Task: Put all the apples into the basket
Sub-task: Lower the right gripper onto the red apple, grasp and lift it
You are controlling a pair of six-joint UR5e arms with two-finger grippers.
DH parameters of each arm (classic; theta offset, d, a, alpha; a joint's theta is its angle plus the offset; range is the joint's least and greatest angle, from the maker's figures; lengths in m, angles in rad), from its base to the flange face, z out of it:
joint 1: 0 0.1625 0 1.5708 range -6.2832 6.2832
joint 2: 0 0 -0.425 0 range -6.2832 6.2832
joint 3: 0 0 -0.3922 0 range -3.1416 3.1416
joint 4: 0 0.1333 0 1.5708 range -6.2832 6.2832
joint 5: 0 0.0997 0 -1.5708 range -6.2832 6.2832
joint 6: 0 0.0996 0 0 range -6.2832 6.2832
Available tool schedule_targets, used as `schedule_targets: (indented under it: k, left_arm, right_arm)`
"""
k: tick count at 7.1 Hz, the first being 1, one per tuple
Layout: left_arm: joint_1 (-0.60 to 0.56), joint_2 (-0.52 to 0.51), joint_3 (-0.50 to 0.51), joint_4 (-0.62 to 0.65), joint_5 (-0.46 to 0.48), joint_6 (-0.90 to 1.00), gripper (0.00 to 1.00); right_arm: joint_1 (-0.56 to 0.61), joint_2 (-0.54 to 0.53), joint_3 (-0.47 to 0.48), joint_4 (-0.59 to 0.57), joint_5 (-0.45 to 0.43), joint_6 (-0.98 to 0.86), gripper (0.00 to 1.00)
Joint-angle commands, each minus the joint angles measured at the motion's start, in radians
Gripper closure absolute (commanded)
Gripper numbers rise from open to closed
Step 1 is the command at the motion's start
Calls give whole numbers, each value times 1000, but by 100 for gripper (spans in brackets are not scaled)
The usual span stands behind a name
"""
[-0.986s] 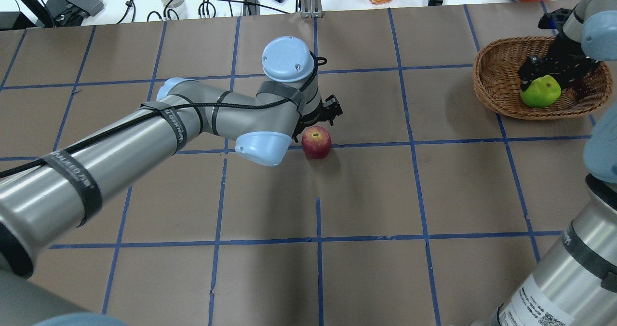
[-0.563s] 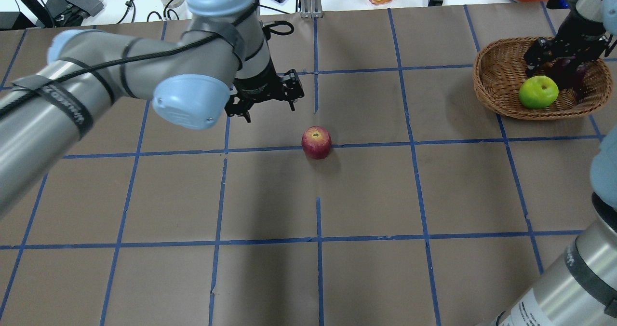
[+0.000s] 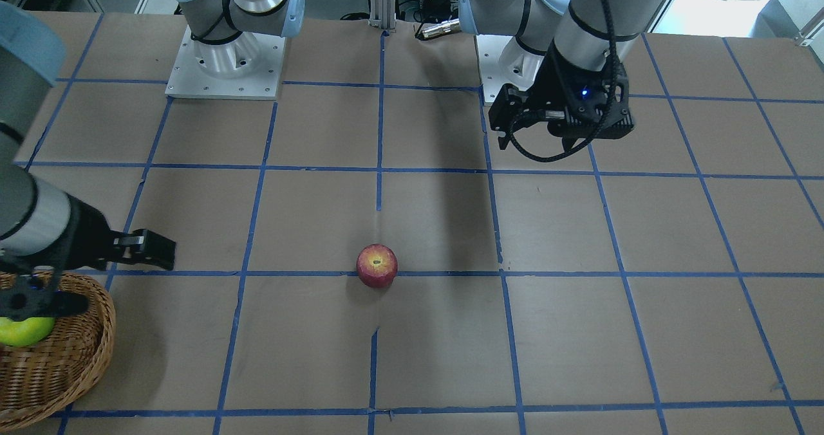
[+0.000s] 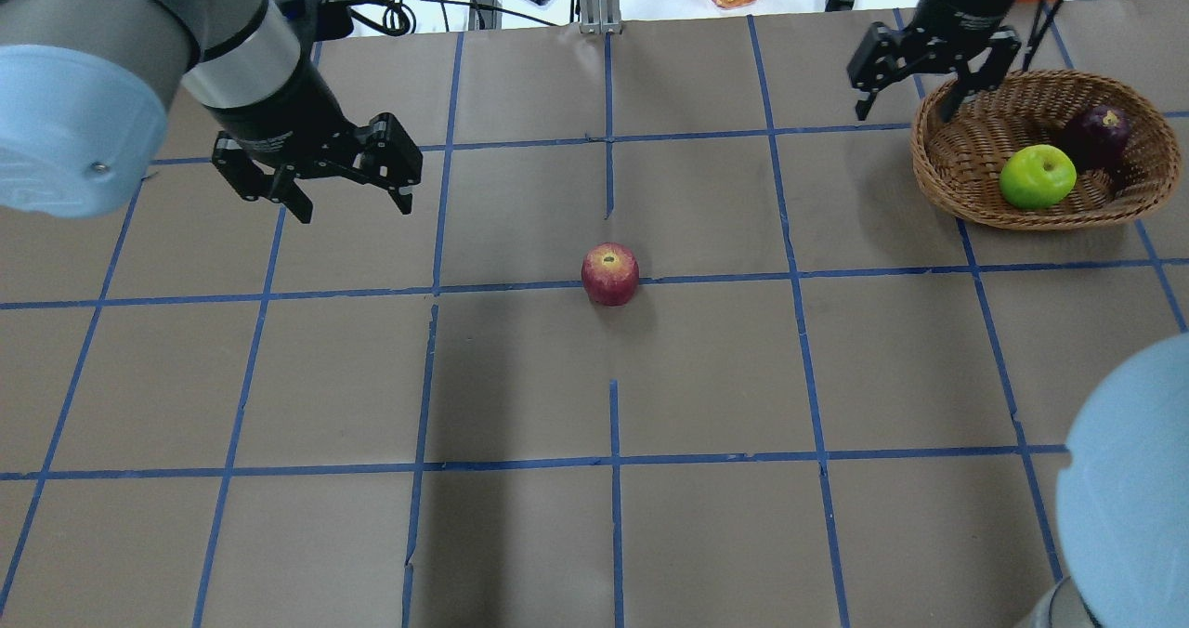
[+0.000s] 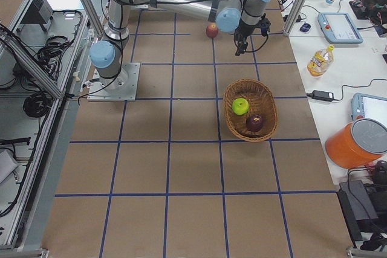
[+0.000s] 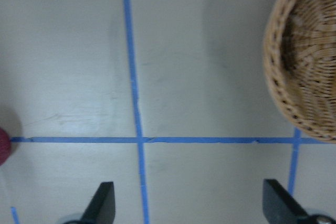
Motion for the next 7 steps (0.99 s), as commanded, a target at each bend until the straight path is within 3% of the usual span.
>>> schedule_targets:
  k: [1,2,5,6,7]
  left_arm:
    - [32,6,45,-28,5,60,0]
    - [30,1,43,-28,5,58,0]
    - [32,-4,44,-23,0,58,0]
    - [32,-4,44,-23,3,58,0]
    - [33,-2,44,-23,5,58,0]
  right_arm:
    - [201,4,59,-27,39,294,0]
    - [267,11,117,-156,39,417,0]
    - [363,34,299,-490,66,561,0]
    - [377,49,310,-515,127,563,0]
    - [389,72,311,-518,134,587,0]
